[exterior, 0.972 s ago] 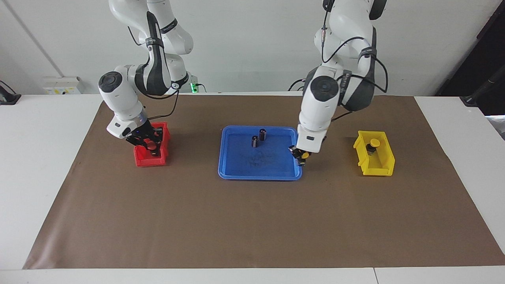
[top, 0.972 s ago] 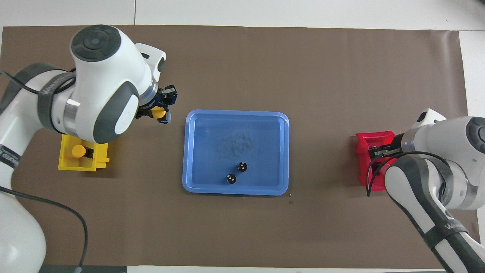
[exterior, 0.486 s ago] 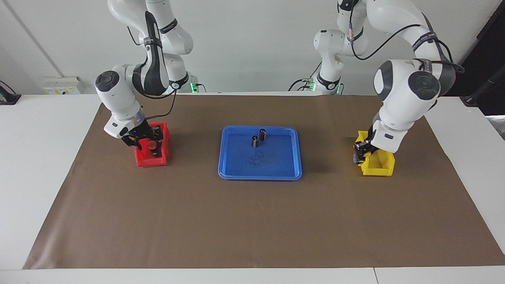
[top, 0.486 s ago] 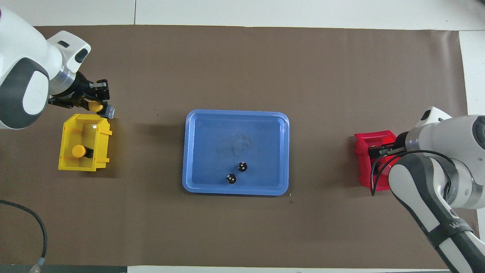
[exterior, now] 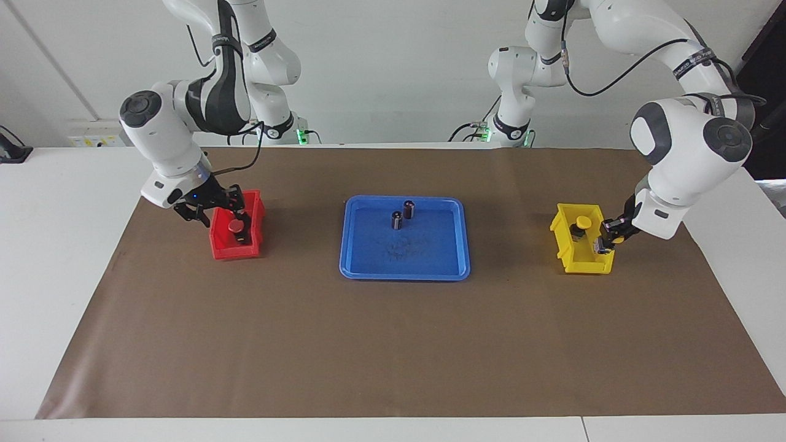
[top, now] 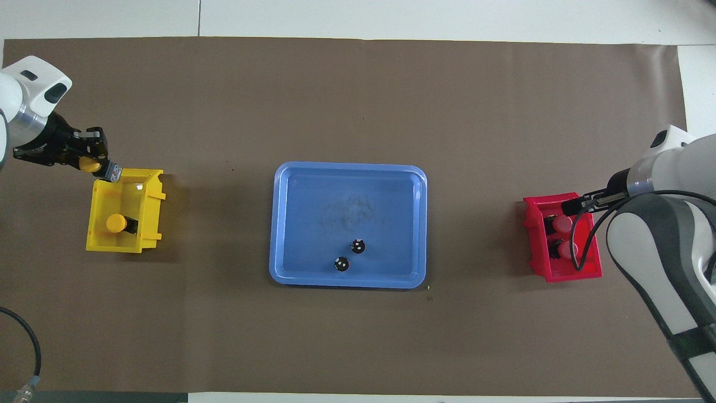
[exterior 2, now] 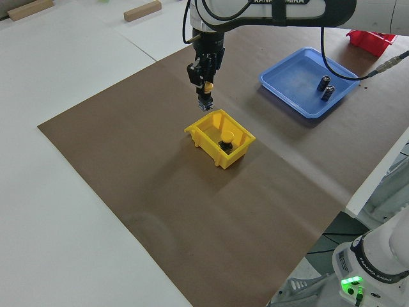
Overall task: Sort red and yellow buttons by color
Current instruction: 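Release the yellow button into the yellow bin while the right withdraws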
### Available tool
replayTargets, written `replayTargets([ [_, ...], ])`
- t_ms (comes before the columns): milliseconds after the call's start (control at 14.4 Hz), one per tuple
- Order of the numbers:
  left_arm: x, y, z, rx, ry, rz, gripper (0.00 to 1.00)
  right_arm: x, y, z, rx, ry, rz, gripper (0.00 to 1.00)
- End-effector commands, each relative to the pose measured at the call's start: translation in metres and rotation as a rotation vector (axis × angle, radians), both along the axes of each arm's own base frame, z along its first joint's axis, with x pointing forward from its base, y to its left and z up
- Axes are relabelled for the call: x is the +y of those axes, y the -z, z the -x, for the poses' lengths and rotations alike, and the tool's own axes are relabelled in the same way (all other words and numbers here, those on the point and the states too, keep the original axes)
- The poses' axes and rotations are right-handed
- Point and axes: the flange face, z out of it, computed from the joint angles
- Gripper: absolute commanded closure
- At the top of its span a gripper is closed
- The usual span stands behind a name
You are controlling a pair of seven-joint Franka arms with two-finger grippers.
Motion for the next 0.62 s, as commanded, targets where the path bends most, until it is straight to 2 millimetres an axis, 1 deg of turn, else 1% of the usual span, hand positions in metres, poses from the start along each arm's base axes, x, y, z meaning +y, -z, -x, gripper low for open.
replayTargets([
  [0,0.007,0.011,0.022,-0.009,-0.058,0.020,0.98,0.004,-0.046,-0.010,0.008,0.058,-0.013,0.19],
  [69,0.008,0.018,0.030,-0.009,-0.073,0.025,0.98,0.005,-0.063,-0.009,0.011,0.060,-0.012,0.17],
  [139,0.010,0.027,0.038,-0.029,-0.071,0.032,0.98,0.005,-0.082,-0.008,0.020,0.078,-0.011,0.12],
  [208,0.011,0.035,0.042,-0.054,-0.071,0.035,0.98,0.003,-0.107,-0.006,0.021,0.102,-0.004,0.04],
  [278,0.011,0.039,0.045,-0.062,-0.069,0.038,0.98,0.002,-0.129,-0.007,0.014,0.109,0.005,0.00],
  [347,0.011,0.038,0.047,-0.071,-0.068,0.040,0.98,-0.004,-0.146,-0.008,0.021,0.121,0.003,0.00],
  [417,0.011,0.042,0.049,-0.074,-0.069,0.040,0.98,-0.011,-0.154,-0.012,0.044,0.130,0.000,0.00],
  [486,0.011,0.046,0.053,-0.090,-0.071,0.043,0.98,-0.025,-0.163,-0.016,0.056,0.151,-0.003,0.00],
  [556,0.012,0.053,0.058,-0.097,-0.072,0.046,0.98,-0.034,-0.174,-0.016,0.044,0.165,0.008,0.00],
])
